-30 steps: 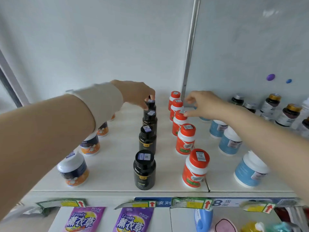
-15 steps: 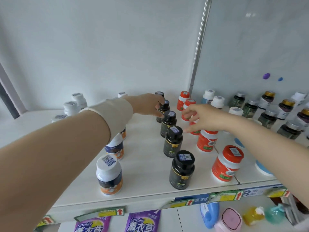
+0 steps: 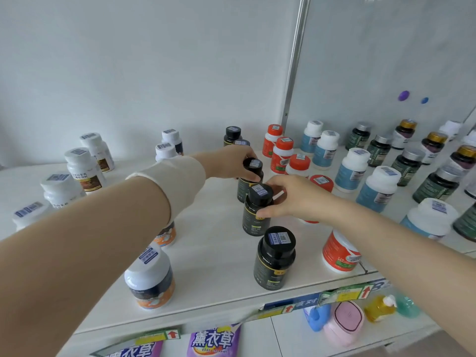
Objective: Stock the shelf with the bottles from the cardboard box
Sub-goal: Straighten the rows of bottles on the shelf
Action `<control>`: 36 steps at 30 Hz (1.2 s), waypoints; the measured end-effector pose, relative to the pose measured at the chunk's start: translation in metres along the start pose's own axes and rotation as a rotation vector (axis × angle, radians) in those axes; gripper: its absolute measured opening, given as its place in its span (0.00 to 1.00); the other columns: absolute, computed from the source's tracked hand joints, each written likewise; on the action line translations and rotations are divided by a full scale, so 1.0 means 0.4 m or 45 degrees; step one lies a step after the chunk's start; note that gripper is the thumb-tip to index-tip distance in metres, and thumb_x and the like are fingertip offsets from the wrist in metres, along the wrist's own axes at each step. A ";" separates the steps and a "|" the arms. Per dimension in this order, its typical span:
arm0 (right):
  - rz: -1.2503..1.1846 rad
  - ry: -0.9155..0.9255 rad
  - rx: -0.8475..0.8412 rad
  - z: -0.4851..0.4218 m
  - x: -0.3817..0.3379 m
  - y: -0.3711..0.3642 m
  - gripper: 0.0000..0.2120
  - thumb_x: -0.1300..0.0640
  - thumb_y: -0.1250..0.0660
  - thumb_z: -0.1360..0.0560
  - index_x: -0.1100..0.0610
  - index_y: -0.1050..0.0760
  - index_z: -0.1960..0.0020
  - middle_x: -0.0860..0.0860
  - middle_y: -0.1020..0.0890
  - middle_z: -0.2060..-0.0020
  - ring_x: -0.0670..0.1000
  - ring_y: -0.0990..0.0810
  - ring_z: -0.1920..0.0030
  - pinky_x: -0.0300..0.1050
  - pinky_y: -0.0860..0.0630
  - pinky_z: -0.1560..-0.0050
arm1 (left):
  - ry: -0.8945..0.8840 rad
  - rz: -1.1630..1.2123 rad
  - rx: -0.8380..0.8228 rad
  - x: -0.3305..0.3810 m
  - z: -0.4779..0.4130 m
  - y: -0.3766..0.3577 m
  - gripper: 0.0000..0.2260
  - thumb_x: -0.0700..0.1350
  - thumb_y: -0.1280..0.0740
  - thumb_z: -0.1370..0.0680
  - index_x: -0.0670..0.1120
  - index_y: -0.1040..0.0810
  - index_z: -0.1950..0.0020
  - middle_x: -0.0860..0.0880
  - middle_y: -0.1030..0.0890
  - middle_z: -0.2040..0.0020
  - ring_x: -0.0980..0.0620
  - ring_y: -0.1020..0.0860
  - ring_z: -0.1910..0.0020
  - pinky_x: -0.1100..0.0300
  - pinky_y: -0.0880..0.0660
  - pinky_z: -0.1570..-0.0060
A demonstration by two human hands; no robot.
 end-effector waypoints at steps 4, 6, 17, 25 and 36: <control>-0.017 0.009 -0.027 -0.001 -0.002 0.002 0.24 0.52 0.25 0.33 0.53 0.27 0.40 0.45 0.23 0.51 0.46 0.23 0.53 0.34 0.27 0.58 | 0.024 0.104 -0.027 0.003 -0.002 -0.001 0.15 0.47 0.30 0.26 0.41 0.26 0.43 0.47 0.23 0.54 0.48 0.22 0.56 0.59 0.25 0.53; -0.021 0.012 -0.041 0.002 -0.002 0.003 0.23 0.53 0.25 0.33 0.53 0.26 0.40 0.44 0.24 0.53 0.44 0.23 0.56 0.30 0.29 0.63 | 0.029 0.107 -0.043 0.005 0.001 0.000 0.17 0.47 0.30 0.26 0.41 0.26 0.41 0.47 0.22 0.52 0.47 0.21 0.53 0.56 0.24 0.48; -0.003 -0.018 -0.074 0.005 0.009 0.002 0.26 0.51 0.26 0.32 0.53 0.29 0.37 0.49 0.22 0.43 0.48 0.25 0.47 0.39 0.29 0.50 | 0.024 0.101 -0.035 0.014 0.012 -0.005 0.18 0.48 0.30 0.26 0.43 0.28 0.40 0.50 0.25 0.53 0.50 0.24 0.56 0.68 0.31 0.64; 0.071 -0.020 -0.098 0.024 -0.014 0.050 0.32 0.49 0.27 0.32 0.53 0.34 0.31 0.49 0.24 0.37 0.50 0.24 0.40 0.47 0.27 0.39 | 0.068 0.061 -0.012 0.019 0.026 0.001 0.28 0.50 0.29 0.27 0.46 0.35 0.30 0.48 0.27 0.35 0.49 0.27 0.39 0.60 0.31 0.42; 0.529 0.324 0.061 -0.071 -0.259 0.070 0.28 0.51 0.30 0.28 0.57 0.34 0.32 0.53 0.28 0.35 0.53 0.28 0.36 0.45 0.30 0.38 | 0.246 -0.526 0.103 -0.124 0.231 0.260 0.21 0.50 0.31 0.26 0.50 0.30 0.34 0.52 0.24 0.39 0.49 0.25 0.42 0.54 0.28 0.43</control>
Point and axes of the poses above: each hand's wrist, its own z-axis away from the middle knuckle, its own y-axis out of the back of the hand, x = y × z, the point moved 7 cm from there along -z, towards the middle knuckle
